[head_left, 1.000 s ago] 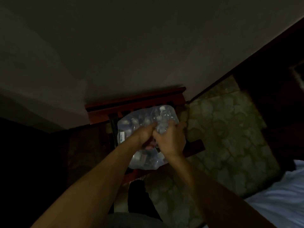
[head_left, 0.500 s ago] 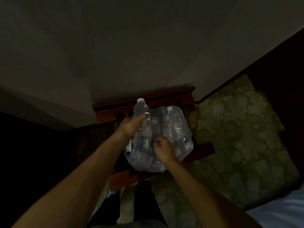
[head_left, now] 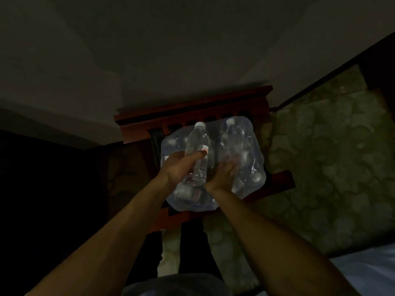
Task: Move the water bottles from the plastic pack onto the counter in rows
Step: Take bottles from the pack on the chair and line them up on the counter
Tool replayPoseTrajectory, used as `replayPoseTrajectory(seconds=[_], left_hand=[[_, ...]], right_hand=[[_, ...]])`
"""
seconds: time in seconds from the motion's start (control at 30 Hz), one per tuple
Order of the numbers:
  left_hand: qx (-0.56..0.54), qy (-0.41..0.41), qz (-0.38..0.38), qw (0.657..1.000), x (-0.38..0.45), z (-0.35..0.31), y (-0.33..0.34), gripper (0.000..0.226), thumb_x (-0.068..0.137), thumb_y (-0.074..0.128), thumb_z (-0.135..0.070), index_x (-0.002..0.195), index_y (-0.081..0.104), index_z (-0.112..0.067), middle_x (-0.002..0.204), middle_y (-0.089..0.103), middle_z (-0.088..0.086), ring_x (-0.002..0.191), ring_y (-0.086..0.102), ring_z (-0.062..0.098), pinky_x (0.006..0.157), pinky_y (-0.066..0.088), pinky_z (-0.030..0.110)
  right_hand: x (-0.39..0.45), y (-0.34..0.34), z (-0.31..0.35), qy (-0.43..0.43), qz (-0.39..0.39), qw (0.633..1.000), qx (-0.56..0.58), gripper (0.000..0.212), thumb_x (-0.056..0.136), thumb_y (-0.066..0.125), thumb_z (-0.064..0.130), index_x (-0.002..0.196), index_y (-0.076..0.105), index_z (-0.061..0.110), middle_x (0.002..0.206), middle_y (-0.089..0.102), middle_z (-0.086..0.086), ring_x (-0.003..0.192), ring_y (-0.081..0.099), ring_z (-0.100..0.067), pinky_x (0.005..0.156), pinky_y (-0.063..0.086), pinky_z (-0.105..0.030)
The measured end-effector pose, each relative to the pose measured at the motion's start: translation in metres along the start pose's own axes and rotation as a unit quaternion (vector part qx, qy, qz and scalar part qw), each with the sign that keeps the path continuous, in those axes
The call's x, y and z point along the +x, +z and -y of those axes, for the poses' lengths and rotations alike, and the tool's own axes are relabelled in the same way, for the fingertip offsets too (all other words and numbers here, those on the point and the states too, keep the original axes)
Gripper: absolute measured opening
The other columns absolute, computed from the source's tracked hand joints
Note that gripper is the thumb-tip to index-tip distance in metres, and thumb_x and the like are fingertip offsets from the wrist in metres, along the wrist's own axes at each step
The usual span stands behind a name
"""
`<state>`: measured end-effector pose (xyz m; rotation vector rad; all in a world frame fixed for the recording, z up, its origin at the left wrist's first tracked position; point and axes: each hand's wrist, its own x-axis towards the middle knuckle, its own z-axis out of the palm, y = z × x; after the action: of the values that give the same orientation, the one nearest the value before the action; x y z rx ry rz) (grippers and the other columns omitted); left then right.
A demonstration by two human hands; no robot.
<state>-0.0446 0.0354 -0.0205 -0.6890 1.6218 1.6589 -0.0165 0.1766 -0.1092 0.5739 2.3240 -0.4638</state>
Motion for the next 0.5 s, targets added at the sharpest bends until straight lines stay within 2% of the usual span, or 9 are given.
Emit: replayPoseTrajectory(seconds=[0.07,0.13,0.2,0.27,0.3,0.33,0.4,0.43,0.5], left_hand=[[0.011,0.003,0.0,1.0,0.003,0.0,0.005,0.035,0.083,0.071,-0.051,0.089,0.074,-0.017,0.075,0.078,-0.003,0.068,0.075,0.01,0.055,0.054,0.018],[0.016,0.001,-0.002,1.0,0.005,0.001,0.008,0.035,0.083,0.071,-0.051,0.087,0.074,-0.017,0.075,0.078,-0.003,0.069,0.074,0.01,0.06,0.053,0.023],[0.01,-0.002,0.002,1.0,0.007,0.004,0.009,0.038,0.083,0.07,-0.051,0.093,0.075,-0.015,0.08,0.079,-0.001,0.071,0.075,0.01,0.058,0.054,0.022],[-0.005,-0.004,0.006,1.0,0.007,0.008,0.01,0.038,0.084,0.071,-0.049,0.097,0.075,-0.014,0.081,0.079,0.0,0.07,0.076,0.01,0.054,0.054,0.018],[-0.01,-0.006,0.007,1.0,0.007,0.01,0.009,0.036,0.084,0.071,-0.047,0.097,0.074,-0.013,0.079,0.079,0.0,0.069,0.075,0.01,0.053,0.054,0.018],[-0.015,-0.008,0.009,1.0,0.007,0.012,0.009,0.035,0.084,0.072,-0.045,0.096,0.074,-0.013,0.077,0.078,-0.001,0.067,0.075,0.009,0.052,0.054,0.018],[-0.016,-0.01,0.012,1.0,0.008,0.015,0.008,0.033,0.085,0.072,-0.044,0.095,0.073,-0.013,0.073,0.077,-0.003,0.064,0.074,0.007,0.051,0.053,0.016],[-0.01,-0.007,0.014,1.0,0.008,0.016,0.007,0.031,0.085,0.072,-0.044,0.094,0.072,-0.014,0.071,0.076,-0.005,0.062,0.073,0.005,0.05,0.052,0.015],[-0.003,-0.002,0.021,1.0,0.01,0.018,0.007,0.028,0.086,0.071,-0.043,0.094,0.071,-0.016,0.068,0.075,-0.008,0.06,0.071,0.002,0.05,0.051,0.014]], right_hand=[[0.003,-0.002,0.004,0.001,-0.02,1.0,-0.007,0.123,0.079,0.066,0.06,0.15,-0.017,0.004,0.157,-0.024,-0.025,0.146,-0.017,-0.042,0.119,-0.006,-0.048],[0.012,-0.012,0.008,-0.024,-0.023,0.999,0.011,0.115,0.084,0.065,0.053,0.151,-0.015,0.005,0.159,-0.019,-0.022,0.149,-0.009,-0.038,0.122,0.001,-0.047],[0.025,-0.02,0.005,-0.065,-0.028,0.997,0.041,0.09,0.093,0.059,0.037,0.154,-0.002,0.008,0.162,-0.002,-0.02,0.149,0.005,-0.035,0.122,0.012,-0.047],[0.034,-0.02,0.0,-0.068,-0.045,0.996,-0.022,0.069,0.096,0.054,0.032,0.152,0.021,0.008,0.159,0.016,-0.02,0.146,0.017,-0.037,0.12,0.019,-0.047],[0.036,-0.017,-0.001,-0.047,-0.052,0.996,-0.057,0.067,0.095,0.055,0.034,0.15,0.026,0.008,0.159,0.017,-0.021,0.145,0.018,-0.037,0.119,0.02,-0.047],[0.037,-0.014,-0.001,-0.019,-0.058,0.996,-0.069,0.072,0.094,0.057,0.037,0.151,0.024,0.009,0.16,0.012,-0.022,0.146,0.015,-0.038,0.119,0.02,-0.048],[0.039,-0.01,0.004,0.023,-0.055,0.997,-0.044,0.091,0.09,0.062,0.036,0.155,0.002,0.012,0.161,-0.002,-0.024,0.148,0.006,-0.041,0.119,0.018,-0.053],[0.04,-0.011,0.007,0.035,-0.048,0.998,-0.026,0.097,0.09,0.063,0.034,0.154,-0.007,0.014,0.161,-0.003,-0.025,0.147,0.007,-0.042,0.117,0.02,-0.056],[0.044,-0.015,0.011,0.066,-0.045,0.997,-0.004,0.097,0.091,0.061,0.035,0.153,-0.011,0.016,0.16,0.002,-0.025,0.144,0.017,-0.044,0.113,0.025,-0.056]])
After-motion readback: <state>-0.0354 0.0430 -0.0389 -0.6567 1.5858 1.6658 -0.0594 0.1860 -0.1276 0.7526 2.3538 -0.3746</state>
